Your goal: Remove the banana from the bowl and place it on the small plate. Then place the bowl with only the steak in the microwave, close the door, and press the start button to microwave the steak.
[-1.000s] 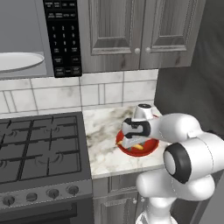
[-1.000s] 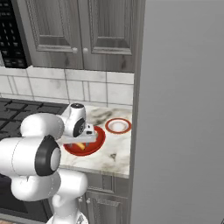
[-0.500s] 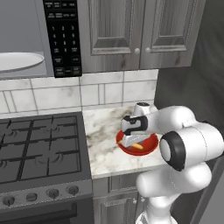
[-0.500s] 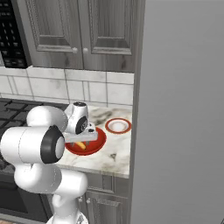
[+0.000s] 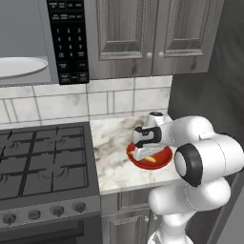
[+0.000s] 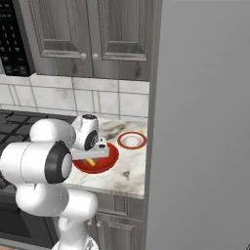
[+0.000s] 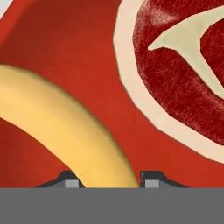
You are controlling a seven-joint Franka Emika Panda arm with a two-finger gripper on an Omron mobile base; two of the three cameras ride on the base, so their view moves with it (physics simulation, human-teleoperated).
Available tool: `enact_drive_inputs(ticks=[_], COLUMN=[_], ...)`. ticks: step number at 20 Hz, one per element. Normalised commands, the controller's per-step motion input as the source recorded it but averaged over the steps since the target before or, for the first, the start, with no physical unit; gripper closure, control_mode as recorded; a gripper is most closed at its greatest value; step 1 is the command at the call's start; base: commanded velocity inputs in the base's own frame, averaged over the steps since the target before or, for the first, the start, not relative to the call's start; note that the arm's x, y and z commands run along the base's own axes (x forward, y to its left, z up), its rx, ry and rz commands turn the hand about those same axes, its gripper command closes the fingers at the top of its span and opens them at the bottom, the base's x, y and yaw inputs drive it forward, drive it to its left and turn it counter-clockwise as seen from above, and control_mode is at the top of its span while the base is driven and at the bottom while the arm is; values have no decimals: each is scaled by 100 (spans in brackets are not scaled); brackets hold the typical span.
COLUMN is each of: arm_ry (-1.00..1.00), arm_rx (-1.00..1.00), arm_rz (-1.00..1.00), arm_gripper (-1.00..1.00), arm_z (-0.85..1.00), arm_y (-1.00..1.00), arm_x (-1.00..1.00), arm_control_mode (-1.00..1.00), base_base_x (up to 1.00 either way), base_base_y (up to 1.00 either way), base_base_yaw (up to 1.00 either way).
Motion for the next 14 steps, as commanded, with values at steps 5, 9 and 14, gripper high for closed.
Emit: enact_drive_inputs(ticks=[5, 9, 14], arm_ry=[-20, -19, -7], arm_rx=[-3, -2, 0], arm_rz=[0, 0, 0], arm_gripper=[100, 100, 100], arm_z=[65, 100, 98], arm_y=[-1, -18, -32], arm_x=[-42, -27, 7], arm_control_mode=[-100, -100, -100], base_base_x=[0, 0, 0], base_base_y=[0, 0, 0], base_base_yaw=[0, 0, 0])
